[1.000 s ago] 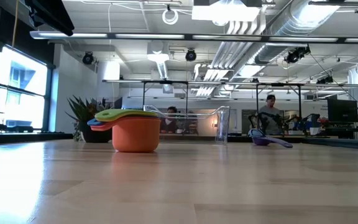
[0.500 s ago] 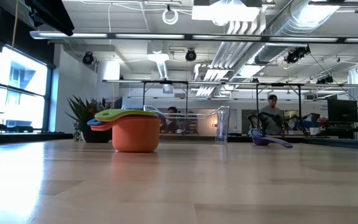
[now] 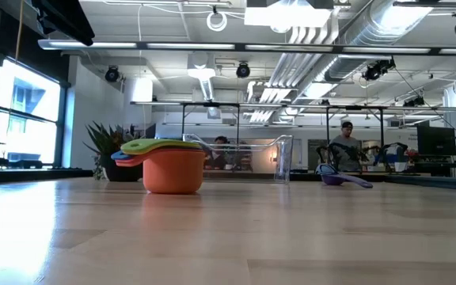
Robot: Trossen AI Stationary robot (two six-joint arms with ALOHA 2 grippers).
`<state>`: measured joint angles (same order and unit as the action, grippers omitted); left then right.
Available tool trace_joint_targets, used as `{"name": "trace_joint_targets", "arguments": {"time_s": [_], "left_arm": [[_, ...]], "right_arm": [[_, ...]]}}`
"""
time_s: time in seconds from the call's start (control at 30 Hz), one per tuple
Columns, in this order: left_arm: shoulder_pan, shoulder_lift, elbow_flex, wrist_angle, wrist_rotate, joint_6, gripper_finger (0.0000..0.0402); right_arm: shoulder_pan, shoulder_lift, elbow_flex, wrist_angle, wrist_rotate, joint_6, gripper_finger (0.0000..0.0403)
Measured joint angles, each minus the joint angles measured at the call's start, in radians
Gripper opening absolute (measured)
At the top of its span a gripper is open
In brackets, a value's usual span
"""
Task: Nest measuring cups in basket
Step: Stack the light blue measuring cup on top of the green measuring cup
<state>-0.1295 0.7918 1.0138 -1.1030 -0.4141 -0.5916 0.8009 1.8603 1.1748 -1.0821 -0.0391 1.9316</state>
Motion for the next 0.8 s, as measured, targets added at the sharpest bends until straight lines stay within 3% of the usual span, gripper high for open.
{"name": "trace_joint_targets", "arguments": {"time_s": [0.33,0.8], "left_arm": [[0.0,0.0,0.0,0.0,0.032,0.0,0.0104],[0.0,0.005,0.0,-0.001,0.039,-0.007,0.0104]], "right_arm": [[-0.088,0.0,0.067,-0.03,0.013,-0.047,0.0002],[-0.308,0.0,0.274,-0.013,0.245,-0.122,0.0001]]}}
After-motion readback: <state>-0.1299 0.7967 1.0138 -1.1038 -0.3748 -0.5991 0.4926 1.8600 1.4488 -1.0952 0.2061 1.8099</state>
